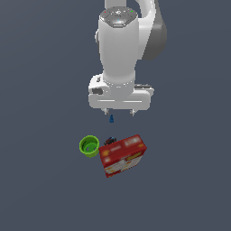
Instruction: Pick up a designated object from a clutter of objects.
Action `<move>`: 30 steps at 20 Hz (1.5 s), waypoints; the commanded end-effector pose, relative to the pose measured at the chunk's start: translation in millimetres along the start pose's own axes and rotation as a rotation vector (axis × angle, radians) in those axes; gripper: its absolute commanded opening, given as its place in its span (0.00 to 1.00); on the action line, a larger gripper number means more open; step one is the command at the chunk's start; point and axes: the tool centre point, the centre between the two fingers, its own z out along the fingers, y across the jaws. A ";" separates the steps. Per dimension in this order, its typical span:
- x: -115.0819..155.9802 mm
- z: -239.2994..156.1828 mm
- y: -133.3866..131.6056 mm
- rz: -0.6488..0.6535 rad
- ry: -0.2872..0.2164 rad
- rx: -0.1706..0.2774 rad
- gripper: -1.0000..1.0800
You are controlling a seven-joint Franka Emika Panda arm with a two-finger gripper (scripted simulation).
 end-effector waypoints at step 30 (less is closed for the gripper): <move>21.9 184.1 43.8 0.630 0.015 -0.030 0.96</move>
